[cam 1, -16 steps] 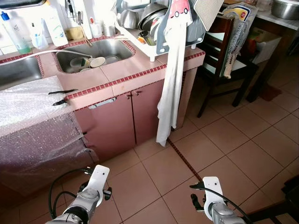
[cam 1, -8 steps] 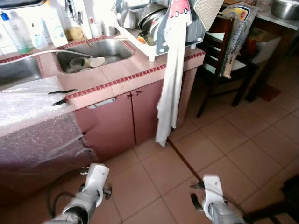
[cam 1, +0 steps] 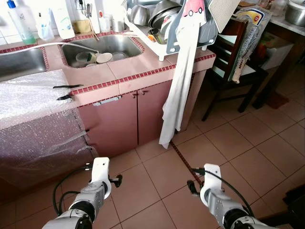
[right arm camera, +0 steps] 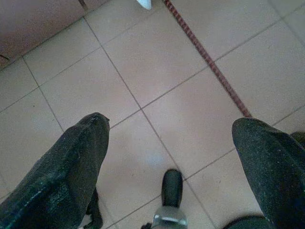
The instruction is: Kitchen organization
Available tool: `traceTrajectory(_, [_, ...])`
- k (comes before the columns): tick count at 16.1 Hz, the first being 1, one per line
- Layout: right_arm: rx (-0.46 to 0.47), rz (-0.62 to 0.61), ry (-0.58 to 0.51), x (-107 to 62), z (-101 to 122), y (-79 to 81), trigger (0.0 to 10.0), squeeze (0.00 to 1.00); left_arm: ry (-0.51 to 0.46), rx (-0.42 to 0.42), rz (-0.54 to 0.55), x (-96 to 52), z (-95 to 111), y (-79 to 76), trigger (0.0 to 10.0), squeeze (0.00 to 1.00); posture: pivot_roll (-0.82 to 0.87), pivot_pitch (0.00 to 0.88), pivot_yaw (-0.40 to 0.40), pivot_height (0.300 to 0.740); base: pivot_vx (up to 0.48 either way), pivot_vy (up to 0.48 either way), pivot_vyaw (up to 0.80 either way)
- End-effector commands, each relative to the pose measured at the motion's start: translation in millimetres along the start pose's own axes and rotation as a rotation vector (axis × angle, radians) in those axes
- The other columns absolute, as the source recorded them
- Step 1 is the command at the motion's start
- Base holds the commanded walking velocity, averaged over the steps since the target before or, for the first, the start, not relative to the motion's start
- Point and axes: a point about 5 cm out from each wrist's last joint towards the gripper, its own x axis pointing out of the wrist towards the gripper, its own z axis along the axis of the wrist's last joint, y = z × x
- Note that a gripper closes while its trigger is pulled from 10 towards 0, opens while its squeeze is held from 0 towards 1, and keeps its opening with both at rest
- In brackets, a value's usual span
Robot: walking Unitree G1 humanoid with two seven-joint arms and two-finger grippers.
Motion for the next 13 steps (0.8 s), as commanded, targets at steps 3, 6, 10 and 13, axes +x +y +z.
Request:
traceTrajectory(3, [-0.029,0.008,-0.123,-0.7,21,-4.9,10.0,0.00,-0.086,0.063,-0.075,-1.0,15,2.4,10.0,0.00,0.08,0.000,0.000,0.740,0.000,0.000,0.00])
traceTrajectory(6, [-0.102,-0.042,-0.185,-5.3,20,-28.5,10.0,0.00,-0.114,0.138,-0.150,-4.3,17,10.9,10.0,0.00,0.07,0.000,0.023,0.740,0.000,0.000,0.00])
traceTrajectory(10, [0.039,-0.073,-0.261,-17.7,2,-63.2,10.0,0.00,-0.281,0.224,-0.159,-15.7,22,29.2,10.0,0.00,0.06,0.000,0.028,0.740,0.000,0.000,0.00])
traceTrajectory(13, [-0.084,-0.075,-0.518,-45.2,26,-60.3,10.0,0.00,-0.446,0.201,-0.109,-40.4,37,42.9,10.0,0.00,0.05,0.000,0.024,0.740,0.000,0.000,0.00])
